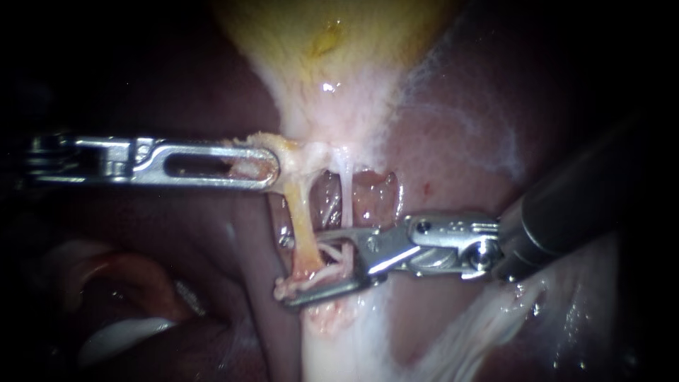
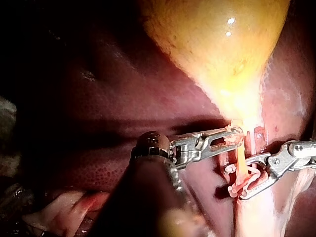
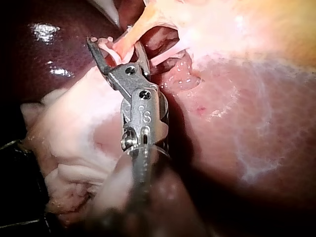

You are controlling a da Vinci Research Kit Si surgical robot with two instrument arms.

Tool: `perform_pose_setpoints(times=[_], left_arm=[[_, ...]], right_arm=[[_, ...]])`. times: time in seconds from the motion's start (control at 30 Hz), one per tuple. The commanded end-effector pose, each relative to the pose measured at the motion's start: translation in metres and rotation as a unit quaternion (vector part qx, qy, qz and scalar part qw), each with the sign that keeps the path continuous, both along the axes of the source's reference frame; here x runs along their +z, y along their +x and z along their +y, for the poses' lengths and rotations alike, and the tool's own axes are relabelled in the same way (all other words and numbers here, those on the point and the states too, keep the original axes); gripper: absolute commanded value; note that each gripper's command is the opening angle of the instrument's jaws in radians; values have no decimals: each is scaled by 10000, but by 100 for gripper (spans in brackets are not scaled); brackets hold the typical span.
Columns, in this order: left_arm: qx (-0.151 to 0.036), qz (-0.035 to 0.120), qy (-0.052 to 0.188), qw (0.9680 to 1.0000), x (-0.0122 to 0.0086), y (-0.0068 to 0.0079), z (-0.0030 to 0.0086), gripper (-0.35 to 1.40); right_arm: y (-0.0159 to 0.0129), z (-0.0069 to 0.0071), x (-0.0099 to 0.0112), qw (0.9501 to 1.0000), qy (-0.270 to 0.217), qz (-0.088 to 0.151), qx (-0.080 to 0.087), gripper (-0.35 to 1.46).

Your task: Clipping second clip left tube

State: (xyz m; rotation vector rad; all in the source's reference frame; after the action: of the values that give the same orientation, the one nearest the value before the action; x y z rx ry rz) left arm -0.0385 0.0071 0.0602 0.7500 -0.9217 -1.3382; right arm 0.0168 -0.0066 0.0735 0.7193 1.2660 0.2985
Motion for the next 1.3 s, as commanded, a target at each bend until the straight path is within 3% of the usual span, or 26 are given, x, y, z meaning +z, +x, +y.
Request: perform_pose_setpoints(times=[0.03, 0.37, 0.6, 0.8, 1.0, 1.3], left_arm=[[2, -2, 1, 10000, 1, 0, 0, -35], [3, -3, 0, 10000, 1, 0, 0, -35], [5, -3, -1, 10000, 1, 1, 0, -35], [5, -4, -1, 10000, 2, 1, 0, -35], [8, -5, -1, 10000, 2, 1, 1, -35], [10, -7, -1, 10000, 3, 2, 1, -35]], right_arm=[[2, -1, 1, 10000, 45, 6, 3, 46], [8, -10, 9, 9998, 175, 22, -21, 42], [4, -12, 9, 9996, 140, -163, -170, 33], [3, -10, 4, 9996, 157, -145, -162, 15], [2, -10, 4, 9994, 268, -183, -145, -35], [-7, -13, 2, 9984, 416, -360, -125, -35]])
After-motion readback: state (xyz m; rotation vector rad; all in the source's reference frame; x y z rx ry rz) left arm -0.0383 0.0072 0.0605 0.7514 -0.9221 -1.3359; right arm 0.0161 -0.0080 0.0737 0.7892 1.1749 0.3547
